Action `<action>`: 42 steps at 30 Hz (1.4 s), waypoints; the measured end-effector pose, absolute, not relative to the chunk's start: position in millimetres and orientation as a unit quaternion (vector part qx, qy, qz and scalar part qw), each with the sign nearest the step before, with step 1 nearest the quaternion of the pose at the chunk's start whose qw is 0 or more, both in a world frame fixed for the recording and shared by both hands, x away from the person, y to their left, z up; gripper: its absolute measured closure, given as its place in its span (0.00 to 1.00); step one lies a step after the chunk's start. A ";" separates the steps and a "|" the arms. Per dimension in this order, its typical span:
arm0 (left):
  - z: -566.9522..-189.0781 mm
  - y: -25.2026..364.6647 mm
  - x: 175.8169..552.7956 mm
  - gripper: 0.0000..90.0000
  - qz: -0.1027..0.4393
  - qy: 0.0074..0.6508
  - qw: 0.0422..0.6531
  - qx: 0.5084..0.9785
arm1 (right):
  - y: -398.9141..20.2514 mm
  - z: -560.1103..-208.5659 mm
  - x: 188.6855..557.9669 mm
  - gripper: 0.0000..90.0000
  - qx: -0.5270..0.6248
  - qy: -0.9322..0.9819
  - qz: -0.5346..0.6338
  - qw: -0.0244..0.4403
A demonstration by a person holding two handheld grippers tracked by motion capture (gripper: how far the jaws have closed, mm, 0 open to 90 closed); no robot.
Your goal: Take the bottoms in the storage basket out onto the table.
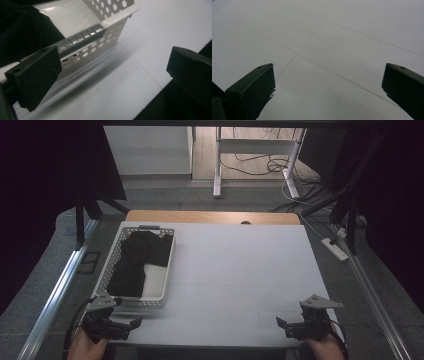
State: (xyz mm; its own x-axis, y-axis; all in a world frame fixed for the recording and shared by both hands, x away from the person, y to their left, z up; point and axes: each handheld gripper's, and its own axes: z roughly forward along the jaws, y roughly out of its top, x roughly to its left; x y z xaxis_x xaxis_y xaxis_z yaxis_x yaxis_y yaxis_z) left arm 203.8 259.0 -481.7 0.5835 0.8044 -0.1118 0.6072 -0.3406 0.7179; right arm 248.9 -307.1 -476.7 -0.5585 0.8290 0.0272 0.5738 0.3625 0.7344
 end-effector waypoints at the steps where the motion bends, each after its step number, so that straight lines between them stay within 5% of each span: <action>1: -481.1 260.3 205.4 0.00 0.136 0.435 0.374 0.807 | -307.8 -476.6 249.1 0.00 0.436 0.805 0.362 0.177; 42: -472.9 279.6 253.1 0.00 0.125 0.471 0.388 0.782 | -307.4 -477.4 250.7 0.00 0.436 0.808 0.358 0.169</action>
State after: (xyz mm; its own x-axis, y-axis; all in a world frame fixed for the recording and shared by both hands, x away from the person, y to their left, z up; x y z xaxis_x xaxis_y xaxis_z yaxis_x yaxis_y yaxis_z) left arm 253.1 279.6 -472.9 0.5253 0.8339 -0.1694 0.6398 -0.2558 0.7248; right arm 250.7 -307.4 -477.4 -0.5625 0.8258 0.0395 0.5848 0.3636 0.7251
